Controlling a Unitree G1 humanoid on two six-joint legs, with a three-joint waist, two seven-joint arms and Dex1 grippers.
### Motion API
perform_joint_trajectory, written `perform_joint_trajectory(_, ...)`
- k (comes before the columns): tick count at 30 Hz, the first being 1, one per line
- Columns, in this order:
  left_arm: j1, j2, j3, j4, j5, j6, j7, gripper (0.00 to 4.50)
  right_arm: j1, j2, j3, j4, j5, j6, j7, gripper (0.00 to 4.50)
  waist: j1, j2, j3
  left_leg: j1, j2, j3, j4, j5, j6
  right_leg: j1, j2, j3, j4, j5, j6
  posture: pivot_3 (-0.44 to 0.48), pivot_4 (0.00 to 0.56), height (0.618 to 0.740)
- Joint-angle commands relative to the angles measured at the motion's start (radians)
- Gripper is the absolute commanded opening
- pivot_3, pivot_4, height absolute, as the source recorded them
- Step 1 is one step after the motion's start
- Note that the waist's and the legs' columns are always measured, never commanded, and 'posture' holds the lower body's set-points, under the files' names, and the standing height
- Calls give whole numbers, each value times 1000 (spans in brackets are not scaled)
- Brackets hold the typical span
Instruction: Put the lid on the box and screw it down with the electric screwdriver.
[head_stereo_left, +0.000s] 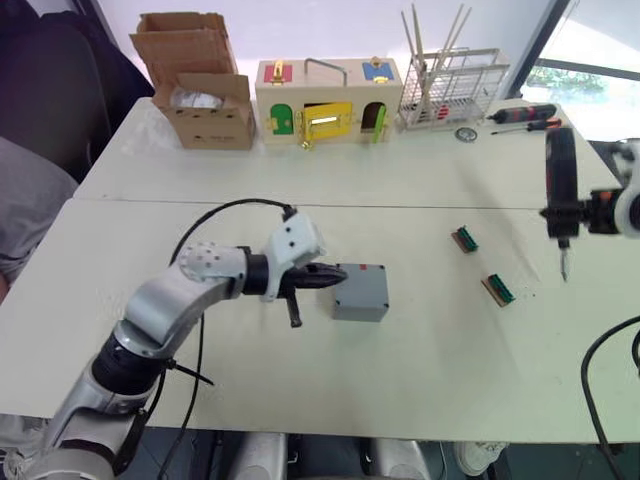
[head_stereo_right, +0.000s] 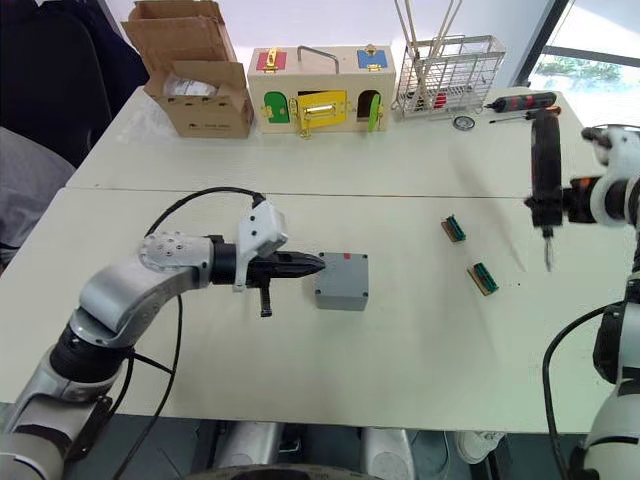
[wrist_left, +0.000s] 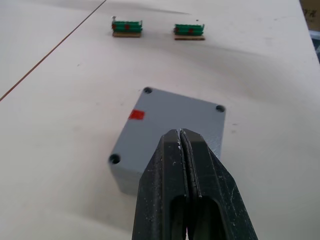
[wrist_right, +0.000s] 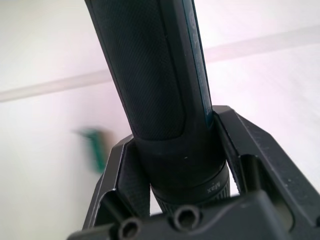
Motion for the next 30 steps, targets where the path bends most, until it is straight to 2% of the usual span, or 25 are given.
perform_joint_trajectory(1,-31,14,23,29,0,-34,-42,0,73,216,-298,-467,203,110,-112,1744,-1,0,0,0,1,0,1,0,0,0,1,0,1,0,0,0,150,731)
perform_joint_trajectory(3,-34,1,32,70,10,-50,-38,0,114,445,-442,-680,303,35,-228,1744,-6,0,0,2,3,-1,1,0,1,0,4,0,4,0,0,0,150,731)
perform_joint_trajectory(5,-34,-17,33,97,21,-67,-28,0,179,625,-495,-809,357,-85,-321,1744,1,0,0,3,3,-2,2,0,0,0,4,1,9,0,0,0,150,731)
perform_joint_trajectory(7,-29,-24,29,112,31,-77,-26,0,227,741,-493,-881,416,-114,-384,1744,18,0,0,2,3,-4,2,0,0,-1,5,1,14,0,0,0,150,731)
perform_joint_trajectory(9,-23,-30,29,110,34,-80,-24,0,269,798,-456,-927,475,-137,-401,1744,20,0,0,1,2,-4,2,0,1,-1,4,1,13,0,0,0,150,731)
perform_joint_trajectory(14,-22,-69,25,91,36,-67,13,0,416,801,-317,-997,533,-217,-377,1744,11,0,0,2,-2,0,4,-1,3,0,0,2,13,0,0,0,150,731)
perform_joint_trajectory(19,-23,-96,10,93,39,-63,13,0,482,751,-260,-1003,573,-261,-381,1744,9,0,0,3,0,-2,3,-1,3,0,3,2,13,0,0,0,150,731)
perform_joint_trajectory(25,-39,-166,-48,195,88,-105,9,0,557,708,-198,-991,588,-322,-382,1744,11,0,0,3,1,-2,3,-1,3,0,5,2,13,0,0,0,150,731)
perform_joint_trajectory(30,-44,-173,-69,237,119,-132,-7,0,588,691,-168,-990,604,-355,-405,1744,11,0,0,3,2,-2,3,-1,3,-1,5,2,13,-1,0,0,150,731)
